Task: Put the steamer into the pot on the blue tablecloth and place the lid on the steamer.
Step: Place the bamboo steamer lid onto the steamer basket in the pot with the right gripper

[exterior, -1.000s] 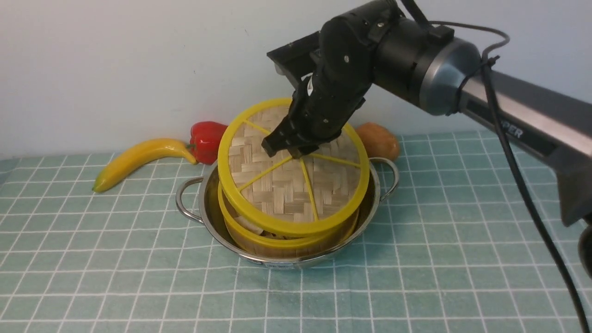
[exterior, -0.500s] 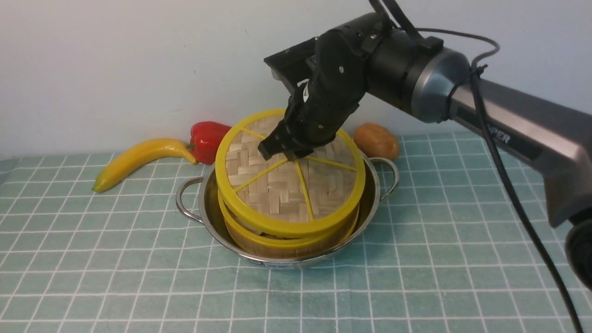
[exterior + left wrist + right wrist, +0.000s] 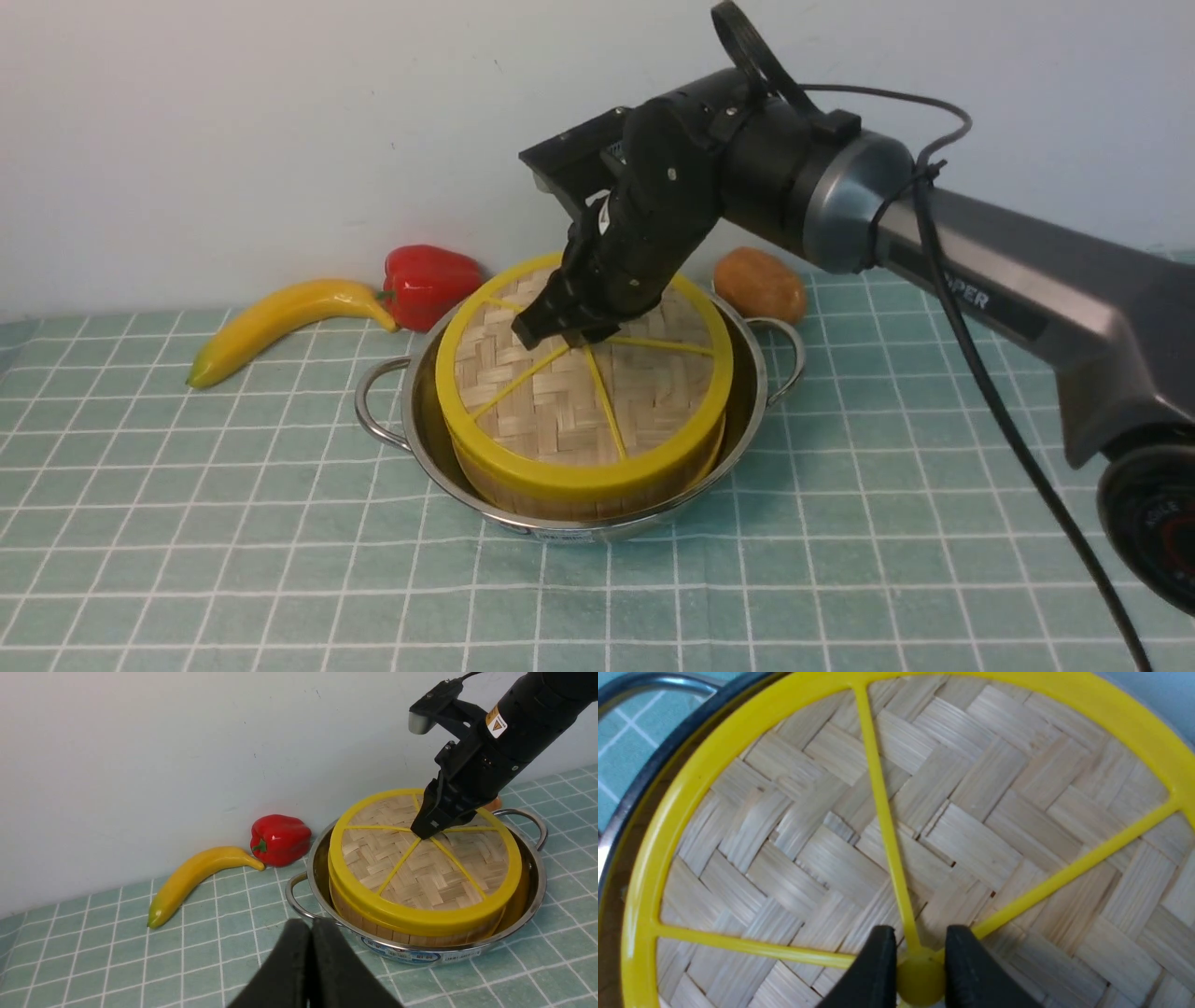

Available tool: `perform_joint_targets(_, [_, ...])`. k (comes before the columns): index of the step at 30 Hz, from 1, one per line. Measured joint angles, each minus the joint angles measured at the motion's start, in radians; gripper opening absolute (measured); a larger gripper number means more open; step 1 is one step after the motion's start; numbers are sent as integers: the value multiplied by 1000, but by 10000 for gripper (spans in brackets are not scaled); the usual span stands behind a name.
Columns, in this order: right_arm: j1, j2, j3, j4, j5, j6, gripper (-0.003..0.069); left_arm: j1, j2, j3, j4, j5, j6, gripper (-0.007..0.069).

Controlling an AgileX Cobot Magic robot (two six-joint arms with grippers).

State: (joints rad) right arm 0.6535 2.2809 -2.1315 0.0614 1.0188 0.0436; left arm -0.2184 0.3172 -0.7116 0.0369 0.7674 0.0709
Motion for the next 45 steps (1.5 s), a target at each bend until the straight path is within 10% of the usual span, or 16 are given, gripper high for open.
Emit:
perform_joint_targets(28, [2, 15, -2, 1, -19, -9, 146, 0, 0, 0, 0, 0, 0, 4])
perform_joint_targets(45, [3, -199, -237, -53, 172, 0, 532, 0, 0, 0, 0, -32, 0, 132])
